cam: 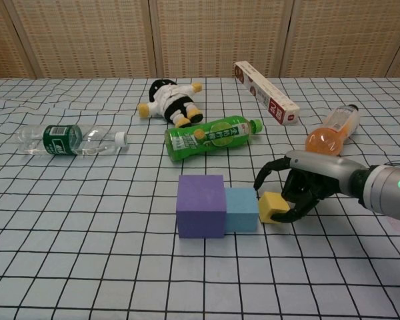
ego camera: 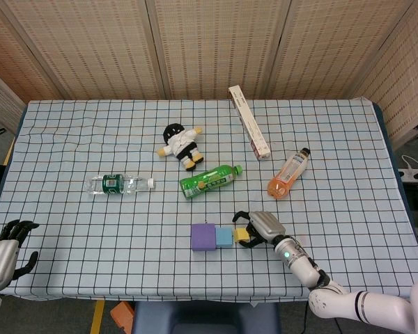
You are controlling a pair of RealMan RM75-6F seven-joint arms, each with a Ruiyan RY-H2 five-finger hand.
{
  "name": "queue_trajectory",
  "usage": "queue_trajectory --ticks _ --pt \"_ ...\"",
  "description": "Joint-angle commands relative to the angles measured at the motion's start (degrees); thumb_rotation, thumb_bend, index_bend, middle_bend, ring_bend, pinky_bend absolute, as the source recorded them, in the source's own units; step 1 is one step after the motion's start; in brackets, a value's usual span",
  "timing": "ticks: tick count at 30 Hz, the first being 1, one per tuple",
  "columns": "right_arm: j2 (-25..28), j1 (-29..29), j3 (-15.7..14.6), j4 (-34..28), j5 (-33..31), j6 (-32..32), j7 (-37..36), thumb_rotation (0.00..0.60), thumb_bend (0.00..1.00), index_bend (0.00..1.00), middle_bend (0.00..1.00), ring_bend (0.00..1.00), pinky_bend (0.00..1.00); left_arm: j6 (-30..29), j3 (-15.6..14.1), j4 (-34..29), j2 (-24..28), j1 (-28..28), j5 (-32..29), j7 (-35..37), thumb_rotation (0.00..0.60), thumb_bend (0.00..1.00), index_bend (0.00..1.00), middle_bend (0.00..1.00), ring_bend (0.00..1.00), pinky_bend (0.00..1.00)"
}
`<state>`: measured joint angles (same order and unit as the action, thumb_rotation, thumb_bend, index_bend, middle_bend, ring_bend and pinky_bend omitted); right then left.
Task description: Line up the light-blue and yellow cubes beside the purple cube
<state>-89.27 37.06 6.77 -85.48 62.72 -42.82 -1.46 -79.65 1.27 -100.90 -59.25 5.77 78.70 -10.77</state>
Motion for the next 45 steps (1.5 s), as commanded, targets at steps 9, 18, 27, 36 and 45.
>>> queue_trajectory --ticks 9,18,27,36,45 --pt "3.2 -0.4 0.1 -2.0 0.7 -0.3 -0.9 0.600 0.10 0.29 0.94 0.84 1.00 0.1 0.0 -0.1 0.0 0.0 0.1 -0.2 0.600 0.42 0.23 0.18 0.10 0.41" --pt "6.5 -0.4 -1.1 -6.5 -3.4 -1.9 5.1 0.600 0.46 0.37 0.94 0.84 1.00 0.0 0.0 -0.1 -0.1 0.0 0.0 -0.3 0.600 0.42 0.23 0.18 0.10 0.41" --pt "7.6 1.3 -1.2 -8.3 -9.9 0.1 7.6 0.600 0.68 0.46 0.95 0.85 1.00 0.1 0.0 -0.2 -0.1 0.1 -0.1 -0.4 0.600 0.42 0.23 0.18 0.10 0.41" --pt "7.1 2.3 -1.2 -7.5 -11.3 2.1 6.4 0.600 0.72 0.47 0.95 0.85 1.00 0.1 0.0 -0.2 -0.1 0.1 -0.1 -0.3 0.600 0.42 0.23 0.18 0.10 0.41" --pt "6.3 2.5 -1.2 -6.0 -10.3 3.6 3.9 0.600 0.72 0.47 0.95 0.85 1.00 0.2 -0.1 -0.1 0.0 0.1 -0.1 -0.1 0.600 0.42 0.23 0.18 0.10 0.41"
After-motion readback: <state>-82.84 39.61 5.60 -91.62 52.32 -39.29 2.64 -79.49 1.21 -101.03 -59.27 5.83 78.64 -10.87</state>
